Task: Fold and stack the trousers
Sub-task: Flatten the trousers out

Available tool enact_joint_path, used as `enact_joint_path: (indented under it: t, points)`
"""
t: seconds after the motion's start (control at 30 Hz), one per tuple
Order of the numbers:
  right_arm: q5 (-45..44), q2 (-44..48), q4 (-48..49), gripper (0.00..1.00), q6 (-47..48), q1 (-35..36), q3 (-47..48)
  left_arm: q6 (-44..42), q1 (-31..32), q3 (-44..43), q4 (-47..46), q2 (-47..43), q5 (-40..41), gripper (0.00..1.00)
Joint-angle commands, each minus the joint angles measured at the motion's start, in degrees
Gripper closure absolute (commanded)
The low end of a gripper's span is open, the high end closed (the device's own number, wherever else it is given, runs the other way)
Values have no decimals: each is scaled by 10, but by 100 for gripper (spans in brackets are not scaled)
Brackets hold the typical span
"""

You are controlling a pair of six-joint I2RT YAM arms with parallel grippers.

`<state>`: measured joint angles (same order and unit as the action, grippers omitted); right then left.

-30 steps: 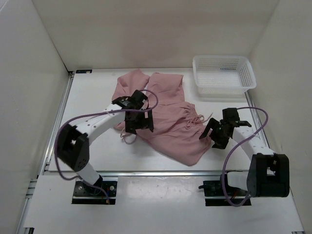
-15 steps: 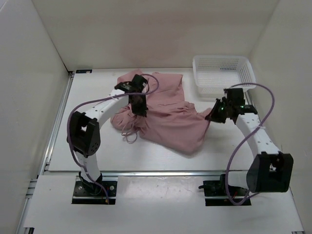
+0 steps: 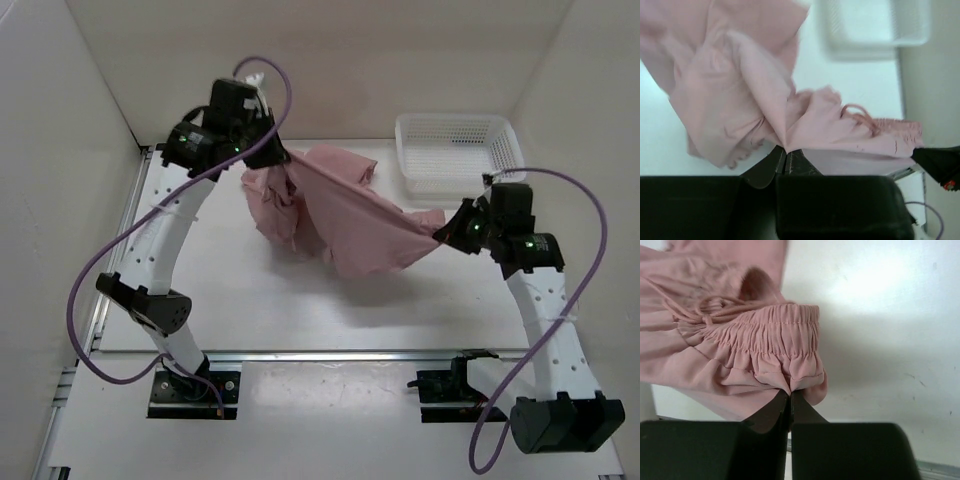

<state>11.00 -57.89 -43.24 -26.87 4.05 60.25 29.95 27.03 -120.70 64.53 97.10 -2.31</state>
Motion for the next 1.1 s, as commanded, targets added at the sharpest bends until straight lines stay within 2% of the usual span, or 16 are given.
enact_joint_path:
  t: [0.0,0.13,0.27,0.3,0.33,0.43,0.47,0.53,0.57,0.63,0.67,0.7,0.83,0.9,1.0,1.07]
  points:
    - [-27,40,-63,100,32,2,128,-30,-16,-170,56,-13,47,89]
    - [-71,29,-108,100,38,3,270,-16,-36,-321,36,86,-59,89]
    - [-190,23,-108,100,-25,3,267,26,-36,-315,-77,194,-110,84]
    - [-216,16,-108,100,-40,-3,234,37,-42,-355,-72,224,-137,55]
    - [-230,16,-100,100,-49,-8,213,37,-47,-382,-37,270,-160,43]
    - [-257,-3,-92,100,-70,-13,138,0,-41,-354,-10,218,-155,17]
    - [-263,-8,-85,100,-77,-13,119,-9,-41,-319,-10,182,-134,1]
    - [-263,-17,-70,100,-83,-13,70,-32,-46,-205,-17,72,-86,0]
    - [-263,-25,-53,100,-83,-13,57,-32,-51,-167,-17,38,-74,6]
    - [-255,-31,-39,100,-89,-13,37,-47,-41,-41,-22,-22,-61,32]
    - [-248,-31,-31,100,-89,-13,32,-47,-33,6,-22,-74,-61,73]
    - [-248,-31,-31,100,-89,-13,26,-47,-16,54,-22,-97,-67,90]
    - [-243,-36,-18,100,-77,-13,26,15,62,347,-77,-186,-77,90]
    - [-237,-36,-18,100,-77,-19,26,44,100,416,-110,-194,-70,90]
    - [-231,-36,-18,100,-66,-19,33,105,161,508,-142,-171,-39,49]
    - [-231,-30,-18,100,-60,-19,40,131,185,544,-164,-149,-27,13]
